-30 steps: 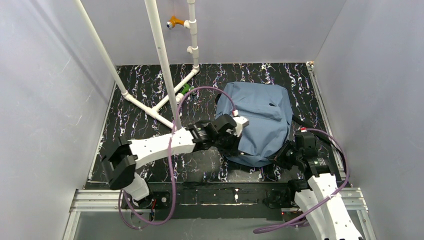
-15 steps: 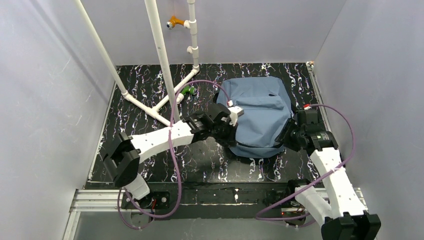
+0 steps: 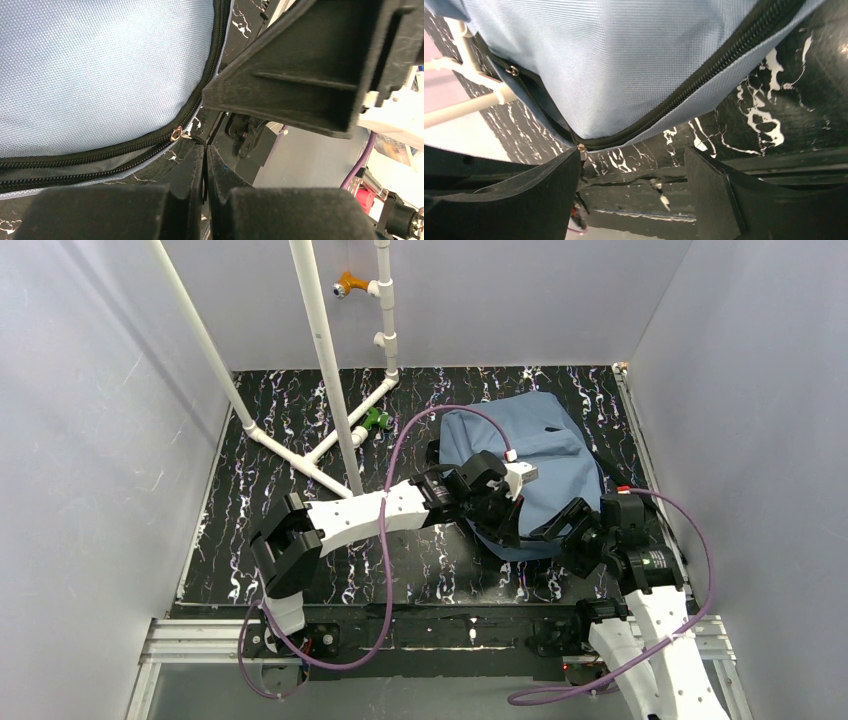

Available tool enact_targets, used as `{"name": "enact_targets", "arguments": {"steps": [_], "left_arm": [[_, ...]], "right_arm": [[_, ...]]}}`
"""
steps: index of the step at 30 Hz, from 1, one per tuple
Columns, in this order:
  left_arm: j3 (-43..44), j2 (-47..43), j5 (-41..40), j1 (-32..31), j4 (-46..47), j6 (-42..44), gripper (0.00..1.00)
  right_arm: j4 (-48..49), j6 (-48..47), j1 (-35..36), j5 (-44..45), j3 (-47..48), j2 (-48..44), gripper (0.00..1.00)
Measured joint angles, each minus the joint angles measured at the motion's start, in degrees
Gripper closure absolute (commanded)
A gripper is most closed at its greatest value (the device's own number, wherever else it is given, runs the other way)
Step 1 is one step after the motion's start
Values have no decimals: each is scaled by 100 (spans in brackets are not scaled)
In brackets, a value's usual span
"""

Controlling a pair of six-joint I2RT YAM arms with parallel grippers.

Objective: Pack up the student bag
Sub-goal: Zip the student bag at the center of the board.

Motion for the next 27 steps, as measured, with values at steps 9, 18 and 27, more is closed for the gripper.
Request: {"name": "enact_targets", "arguments": {"steps": [9,18,27], "left_arm": [[11,0,-48,-111,-7,-81,100],[-2,-131,-903,275,-702,337,100],[-79,-256,-1491,916,-1095,879,100]], "right_arm": [[356,791,2,321,-518,-87,99],[345,800,7,925,-621,-310,99],[638,570,46,706,-621,-306,99]]}}
